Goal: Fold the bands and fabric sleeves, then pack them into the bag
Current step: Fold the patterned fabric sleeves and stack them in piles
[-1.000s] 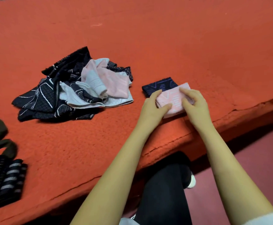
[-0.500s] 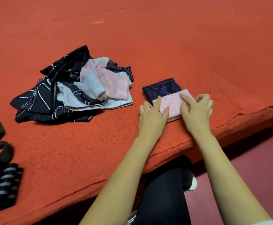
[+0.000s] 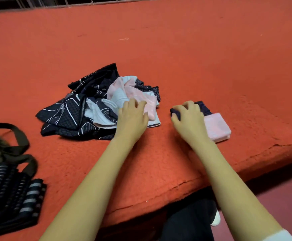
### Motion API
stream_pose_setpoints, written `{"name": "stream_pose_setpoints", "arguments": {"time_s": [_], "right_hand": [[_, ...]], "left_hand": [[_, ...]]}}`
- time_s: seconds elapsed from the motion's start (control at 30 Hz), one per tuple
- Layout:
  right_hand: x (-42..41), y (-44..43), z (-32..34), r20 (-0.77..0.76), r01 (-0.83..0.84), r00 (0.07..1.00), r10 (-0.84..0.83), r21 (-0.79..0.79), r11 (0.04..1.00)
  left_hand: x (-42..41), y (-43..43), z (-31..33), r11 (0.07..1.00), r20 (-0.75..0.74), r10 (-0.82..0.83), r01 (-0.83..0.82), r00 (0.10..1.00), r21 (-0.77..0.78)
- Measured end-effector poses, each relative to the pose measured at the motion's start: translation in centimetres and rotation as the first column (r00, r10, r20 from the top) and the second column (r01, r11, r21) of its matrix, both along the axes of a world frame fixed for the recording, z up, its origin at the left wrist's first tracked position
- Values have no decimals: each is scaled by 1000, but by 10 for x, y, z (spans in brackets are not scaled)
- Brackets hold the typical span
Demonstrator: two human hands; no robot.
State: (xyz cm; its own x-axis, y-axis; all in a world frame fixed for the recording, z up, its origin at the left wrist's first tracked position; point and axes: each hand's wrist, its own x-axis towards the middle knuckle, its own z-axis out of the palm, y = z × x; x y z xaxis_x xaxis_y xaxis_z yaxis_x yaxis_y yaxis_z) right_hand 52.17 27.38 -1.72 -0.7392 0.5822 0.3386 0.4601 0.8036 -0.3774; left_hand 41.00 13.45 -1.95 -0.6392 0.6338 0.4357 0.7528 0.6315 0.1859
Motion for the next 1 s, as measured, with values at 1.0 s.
{"name": "stream_pose_setpoints", "arguments": {"time_s": [1.0], "right_hand": [[-99,-62,80,-394,-569,810,433,-351,744]], "left_hand": [[-26,-58,21,779,617,-169,-279,769,561]]}}
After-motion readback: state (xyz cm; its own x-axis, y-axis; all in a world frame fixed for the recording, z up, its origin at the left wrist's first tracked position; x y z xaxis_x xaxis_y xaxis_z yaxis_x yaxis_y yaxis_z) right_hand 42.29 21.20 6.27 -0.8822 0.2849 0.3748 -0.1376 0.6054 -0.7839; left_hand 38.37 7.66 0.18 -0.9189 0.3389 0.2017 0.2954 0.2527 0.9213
